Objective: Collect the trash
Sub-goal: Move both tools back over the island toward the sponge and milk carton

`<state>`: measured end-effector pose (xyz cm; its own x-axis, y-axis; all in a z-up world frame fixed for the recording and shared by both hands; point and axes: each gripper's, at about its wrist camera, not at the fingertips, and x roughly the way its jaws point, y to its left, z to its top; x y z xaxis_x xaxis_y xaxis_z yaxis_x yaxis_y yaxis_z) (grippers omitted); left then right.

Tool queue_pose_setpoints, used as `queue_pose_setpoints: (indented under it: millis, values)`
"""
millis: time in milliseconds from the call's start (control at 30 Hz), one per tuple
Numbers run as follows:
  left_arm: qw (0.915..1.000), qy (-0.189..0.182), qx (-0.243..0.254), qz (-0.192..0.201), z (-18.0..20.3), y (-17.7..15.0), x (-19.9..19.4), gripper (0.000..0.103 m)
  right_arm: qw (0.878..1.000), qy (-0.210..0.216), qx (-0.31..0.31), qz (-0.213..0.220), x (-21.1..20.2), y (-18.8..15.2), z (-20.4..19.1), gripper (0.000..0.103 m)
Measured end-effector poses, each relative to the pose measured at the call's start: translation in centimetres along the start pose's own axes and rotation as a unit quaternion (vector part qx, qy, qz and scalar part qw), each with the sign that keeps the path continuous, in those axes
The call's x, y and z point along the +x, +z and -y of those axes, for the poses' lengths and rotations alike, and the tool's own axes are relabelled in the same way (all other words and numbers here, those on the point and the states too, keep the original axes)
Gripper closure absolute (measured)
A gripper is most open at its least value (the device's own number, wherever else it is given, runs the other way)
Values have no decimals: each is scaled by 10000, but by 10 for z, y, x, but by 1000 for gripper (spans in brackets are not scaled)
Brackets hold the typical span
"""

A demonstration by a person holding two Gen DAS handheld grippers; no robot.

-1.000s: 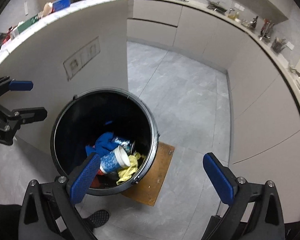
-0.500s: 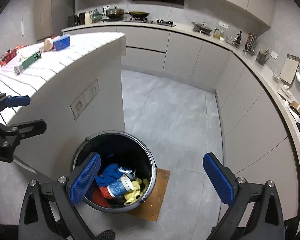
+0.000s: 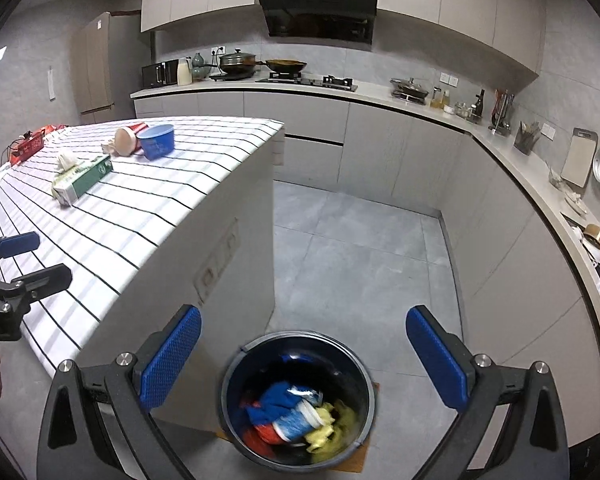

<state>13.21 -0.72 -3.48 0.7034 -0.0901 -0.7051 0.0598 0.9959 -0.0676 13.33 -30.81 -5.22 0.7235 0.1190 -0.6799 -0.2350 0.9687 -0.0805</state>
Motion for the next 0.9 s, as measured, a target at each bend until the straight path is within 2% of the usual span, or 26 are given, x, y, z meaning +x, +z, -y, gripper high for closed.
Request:
queue_pose_setpoints:
  millis: [433,900]
  values:
    - [9964,581,-568,248,-137,7,-19,0,9985,409,-362,3,21,50,-132,0]
    - [9877,1095,-1107,141,-259,-2,-13,0,9951,763,-606,-178,58,85,-243,0]
